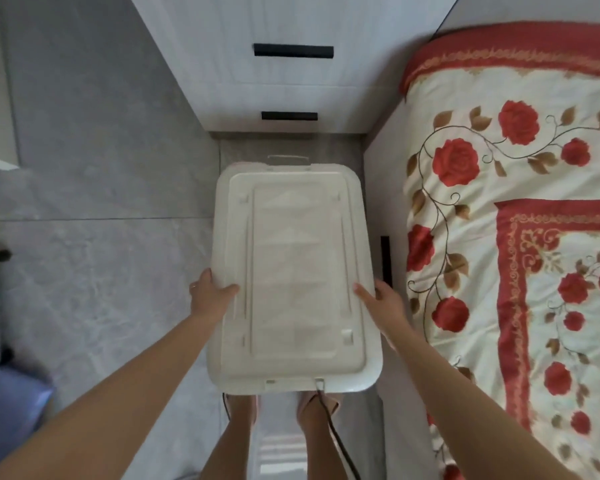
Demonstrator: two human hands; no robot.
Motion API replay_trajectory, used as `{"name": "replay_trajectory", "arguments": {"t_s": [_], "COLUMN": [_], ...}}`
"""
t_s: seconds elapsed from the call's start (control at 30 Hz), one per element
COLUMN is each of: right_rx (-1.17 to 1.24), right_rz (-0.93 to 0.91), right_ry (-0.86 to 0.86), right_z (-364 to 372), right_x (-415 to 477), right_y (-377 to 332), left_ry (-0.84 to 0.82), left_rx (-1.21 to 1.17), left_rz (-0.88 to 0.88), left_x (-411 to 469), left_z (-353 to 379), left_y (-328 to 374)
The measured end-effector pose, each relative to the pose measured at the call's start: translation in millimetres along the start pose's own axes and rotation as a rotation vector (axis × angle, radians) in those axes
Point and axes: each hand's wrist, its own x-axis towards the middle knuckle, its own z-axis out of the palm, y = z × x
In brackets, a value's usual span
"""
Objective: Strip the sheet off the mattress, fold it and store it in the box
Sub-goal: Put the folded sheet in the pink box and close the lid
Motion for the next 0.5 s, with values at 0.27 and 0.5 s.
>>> {"name": "replay_trajectory", "arguments": {"t_s": [0.27, 0.5], "right_rx": [-0.009, -0.106], "right_rz": [0.116, 0.098], "right_ry": [0.009, -0.033], "right_z": [37.5, 50.1], "right_x": [44.5, 46.4], "right_y": [44.4, 52.6], "left_ry": [0.153, 0.195], "left_rx": [0.068, 0.188], "left_rz": [0.022, 0.045], "left_x": [28.3, 27.4], "left_z": [43.1, 33.5], "left_y": [-20.1, -37.1]}}
